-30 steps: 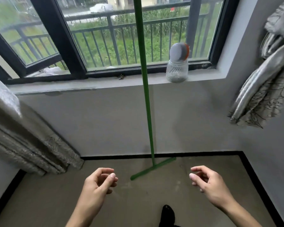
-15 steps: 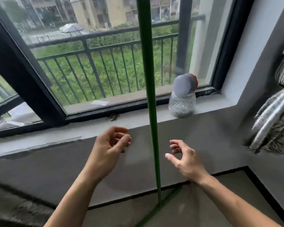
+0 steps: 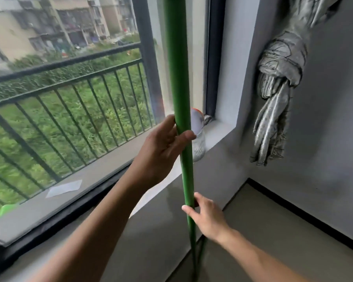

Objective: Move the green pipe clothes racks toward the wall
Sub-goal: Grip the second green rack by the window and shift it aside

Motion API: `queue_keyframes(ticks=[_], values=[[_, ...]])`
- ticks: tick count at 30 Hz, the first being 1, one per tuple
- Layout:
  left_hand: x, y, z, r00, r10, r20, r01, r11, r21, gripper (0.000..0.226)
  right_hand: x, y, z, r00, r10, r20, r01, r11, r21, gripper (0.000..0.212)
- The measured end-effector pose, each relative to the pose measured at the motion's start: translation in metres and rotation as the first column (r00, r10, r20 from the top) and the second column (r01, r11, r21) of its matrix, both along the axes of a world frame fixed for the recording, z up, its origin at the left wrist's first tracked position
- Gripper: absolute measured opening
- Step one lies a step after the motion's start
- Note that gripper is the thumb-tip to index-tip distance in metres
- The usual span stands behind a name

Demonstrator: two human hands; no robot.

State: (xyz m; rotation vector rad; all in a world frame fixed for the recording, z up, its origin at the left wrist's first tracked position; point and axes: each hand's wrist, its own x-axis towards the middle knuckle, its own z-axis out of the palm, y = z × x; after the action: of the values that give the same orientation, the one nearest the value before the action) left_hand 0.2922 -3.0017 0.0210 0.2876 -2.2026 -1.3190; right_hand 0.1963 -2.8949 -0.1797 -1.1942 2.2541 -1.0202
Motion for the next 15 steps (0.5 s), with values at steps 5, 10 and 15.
queue_keyframes(ticks=[5,10,15], values=[[-0.037,0.0,0.006,0.997,-0.064,-0.037,0.064,0.998,0.002,0.023,-0.021,0.008,0.003,0.993,-0.062,-0.098,0.061,0.998,-0.015,0.026],[-0.093,0.015,0.008,0.995,-0.085,-0.057,0.087,0.996,0.035,0.03,-0.066,0.028,0.007,0.986,-0.14,-0.092,0.138,0.99,-0.026,0.026],[-0.153,0.03,0.01,0.989,-0.126,-0.074,0.13,0.99,0.051,0.026,-0.118,0.043,0.013,0.971,-0.217,-0.102,0.216,0.976,-0.025,0.026]])
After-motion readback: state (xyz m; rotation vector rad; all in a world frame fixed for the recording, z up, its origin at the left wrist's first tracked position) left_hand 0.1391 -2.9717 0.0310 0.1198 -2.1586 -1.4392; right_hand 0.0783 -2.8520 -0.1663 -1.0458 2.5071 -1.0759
